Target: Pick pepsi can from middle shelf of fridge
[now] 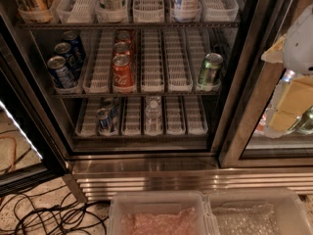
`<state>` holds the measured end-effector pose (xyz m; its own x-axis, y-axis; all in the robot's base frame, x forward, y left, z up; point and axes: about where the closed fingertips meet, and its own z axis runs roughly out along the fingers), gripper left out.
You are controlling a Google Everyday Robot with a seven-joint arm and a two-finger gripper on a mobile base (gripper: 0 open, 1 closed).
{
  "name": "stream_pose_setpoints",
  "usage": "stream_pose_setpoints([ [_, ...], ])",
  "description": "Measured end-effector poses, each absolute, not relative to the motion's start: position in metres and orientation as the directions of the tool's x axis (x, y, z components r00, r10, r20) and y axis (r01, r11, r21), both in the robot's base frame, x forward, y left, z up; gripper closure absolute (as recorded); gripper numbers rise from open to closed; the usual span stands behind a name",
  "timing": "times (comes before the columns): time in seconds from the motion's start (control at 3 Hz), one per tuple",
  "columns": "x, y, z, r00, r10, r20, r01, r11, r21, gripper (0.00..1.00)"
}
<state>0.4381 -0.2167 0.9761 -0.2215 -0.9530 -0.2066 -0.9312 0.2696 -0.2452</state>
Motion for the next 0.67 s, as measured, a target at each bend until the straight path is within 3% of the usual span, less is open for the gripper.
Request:
stream_pose_setpoints([
  [0.67, 0.4426, -0.2071, 0.968, -0.252, -0.946, -0.203, -0.923, 0.298, -0.245, 0.0],
])
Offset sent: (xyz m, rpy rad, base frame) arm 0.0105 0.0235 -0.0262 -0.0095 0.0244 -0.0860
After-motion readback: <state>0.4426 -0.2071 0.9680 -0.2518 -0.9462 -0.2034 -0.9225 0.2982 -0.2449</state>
